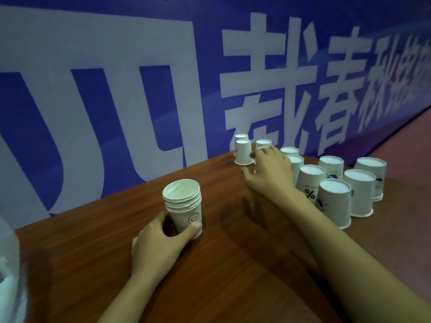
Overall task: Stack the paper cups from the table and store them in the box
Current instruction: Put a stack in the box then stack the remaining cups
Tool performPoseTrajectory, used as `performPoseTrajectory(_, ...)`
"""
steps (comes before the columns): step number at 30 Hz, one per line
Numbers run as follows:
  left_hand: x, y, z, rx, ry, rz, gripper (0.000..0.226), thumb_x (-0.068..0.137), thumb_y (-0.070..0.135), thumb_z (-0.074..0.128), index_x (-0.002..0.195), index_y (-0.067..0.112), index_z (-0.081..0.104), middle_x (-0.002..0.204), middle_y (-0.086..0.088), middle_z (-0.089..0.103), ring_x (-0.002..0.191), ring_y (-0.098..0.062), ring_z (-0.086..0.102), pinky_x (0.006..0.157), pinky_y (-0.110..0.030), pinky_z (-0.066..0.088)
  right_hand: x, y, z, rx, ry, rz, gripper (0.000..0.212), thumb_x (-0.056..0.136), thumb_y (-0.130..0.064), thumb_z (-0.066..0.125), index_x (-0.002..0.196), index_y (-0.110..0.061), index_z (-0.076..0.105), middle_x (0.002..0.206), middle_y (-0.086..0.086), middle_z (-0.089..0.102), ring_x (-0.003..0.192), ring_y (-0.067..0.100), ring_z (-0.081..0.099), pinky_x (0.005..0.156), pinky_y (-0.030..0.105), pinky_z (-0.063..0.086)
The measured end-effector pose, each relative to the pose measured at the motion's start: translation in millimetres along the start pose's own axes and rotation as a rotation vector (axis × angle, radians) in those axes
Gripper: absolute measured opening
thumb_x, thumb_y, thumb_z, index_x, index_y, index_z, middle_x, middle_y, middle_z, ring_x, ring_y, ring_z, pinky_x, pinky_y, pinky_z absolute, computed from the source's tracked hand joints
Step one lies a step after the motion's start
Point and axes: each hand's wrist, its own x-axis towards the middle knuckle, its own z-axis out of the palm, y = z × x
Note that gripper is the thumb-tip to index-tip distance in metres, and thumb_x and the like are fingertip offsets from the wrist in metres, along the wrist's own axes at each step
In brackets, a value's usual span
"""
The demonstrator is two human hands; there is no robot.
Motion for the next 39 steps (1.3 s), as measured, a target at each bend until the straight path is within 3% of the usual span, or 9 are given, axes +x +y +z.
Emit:
performPoseTrajectory(4, -18.7, 20.7, 11.0, -0.081, -0.164, 0.073, 0.067, 0.058, 0.079, 0.082, 0.114, 0.044, 0.070, 0.110, 0.026, 0.073, 0.105, 0.001, 0.068, 0.089, -0.028, 0.056, -55.8, 15.9, -53.5, 0.095, 0.244, -0.189, 0.041, 0.083, -0.035, 0.071, 0.118, -0.014, 0.069, 0.123, 0.003, 0.065, 0.120, 0.024, 0.055, 0.101, 0.041, 0.046)
performPoseTrajectory(8, -52.3, 63.2, 43.8, -0.022, -0.205, 0.130, 0.068, 0.057, 0.081, 0.075, 0.113, 0.042, 0.072, 0.107, 0.025, 0.074, 0.100, 0.002, 0.069, 0.089, -0.033, 0.059, -101.3, 74.3, -84.6, 0.148, 0.421, 0.010, 0.060, 0.077, -0.042, 0.077, 0.128, -0.014, 0.060, 0.130, 0.007, 0.056, 0.121, 0.028, 0.048, 0.100, 0.042, 0.044)
performPoseTrajectory(13, -86.4, 102.7, 91.7, 0.015, -0.178, 0.174, 0.063, 0.060, 0.084, 0.069, 0.107, 0.042, 0.070, 0.100, 0.022, 0.075, 0.096, -0.002, 0.069, 0.092, -0.044, 0.057, -124.2, 112.8, -79.6, 0.060, 0.189, 0.276, 0.108, 0.065, -0.070, 0.081, 0.149, -0.017, 0.037, 0.141, 0.011, 0.046, 0.128, 0.034, 0.044, 0.100, 0.053, 0.046)
performPoseTrajectory(20, -100.9, 104.5, 83.7, -0.113, -0.217, 0.166, 0.049, 0.062, 0.067, 0.083, 0.104, 0.044, 0.073, 0.100, 0.027, 0.077, 0.092, 0.012, 0.069, 0.087, -0.032, 0.061, -129.3, 116.3, -57.7, 0.055, 0.063, 0.251, 0.097, 0.077, -0.072, 0.071, 0.152, -0.021, 0.035, 0.136, 0.006, 0.053, 0.121, 0.026, 0.053, 0.092, 0.038, 0.049)
performPoseTrajectory(24, -98.4, 103.2, 85.5, -0.161, -0.219, 0.173, 0.050, 0.063, 0.063, 0.085, 0.107, 0.043, 0.074, 0.101, 0.030, 0.076, 0.093, 0.010, 0.070, 0.088, -0.031, 0.061, -123.8, 118.3, -48.2, 0.119, 0.044, 0.260, 0.072, 0.075, -0.071, 0.072, 0.126, -0.025, 0.051, 0.120, 0.000, 0.056, 0.108, 0.022, 0.056, 0.085, 0.036, 0.050)
performPoseTrajectory(29, -93.9, 101.2, 86.6, -0.225, -0.259, 0.176, 0.048, 0.060, 0.065, 0.085, 0.102, 0.046, 0.074, 0.101, 0.032, 0.076, 0.093, 0.010, 0.071, 0.089, -0.030, 0.060, -129.9, 112.1, -60.6, 0.706, 0.058, 0.255, 0.049, 0.084, -0.045, 0.078, 0.121, -0.032, 0.048, 0.113, -0.008, 0.065, 0.100, 0.009, 0.065, 0.078, 0.026, 0.056)
performPoseTrajectory(32, -93.6, 100.5, 87.3, -0.248, -0.263, 0.175, 0.055, 0.056, 0.069, 0.082, 0.104, 0.044, 0.074, 0.102, 0.030, 0.076, 0.094, 0.009, 0.071, 0.089, -0.031, 0.060, -124.1, 98.0, -85.4, 0.856, 0.056, 0.197, 0.049, 0.087, -0.054, 0.068, 0.129, -0.038, 0.051, 0.116, -0.014, 0.064, 0.105, 0.011, 0.065, 0.086, 0.036, 0.060)
performPoseTrajectory(36, -92.4, 98.6, 86.0, -0.290, -0.283, 0.161, 0.063, 0.054, 0.067, 0.083, 0.109, 0.037, 0.076, 0.103, 0.027, 0.078, 0.094, 0.008, 0.072, 0.092, -0.036, 0.061, -103.6, 71.7, -133.5, 0.637, -0.060, 0.020, 0.064, 0.079, -0.051, 0.071, 0.128, -0.038, 0.032, 0.110, -0.011, 0.051, 0.099, 0.014, 0.060, 0.077, 0.032, 0.060)
performPoseTrajectory(39, -92.2, 98.1, 85.0, -0.295, -0.300, 0.164, 0.062, 0.057, 0.066, 0.084, 0.110, 0.036, 0.076, 0.104, 0.025, 0.078, 0.095, 0.006, 0.073, 0.093, -0.039, 0.061, -86.1, 57.7, -163.3, 0.330, -0.091, -0.161, 0.058, 0.079, -0.051, 0.080, 0.127, -0.032, 0.053, 0.110, -0.009, 0.052, 0.099, 0.014, 0.058, 0.079, 0.032, 0.057)
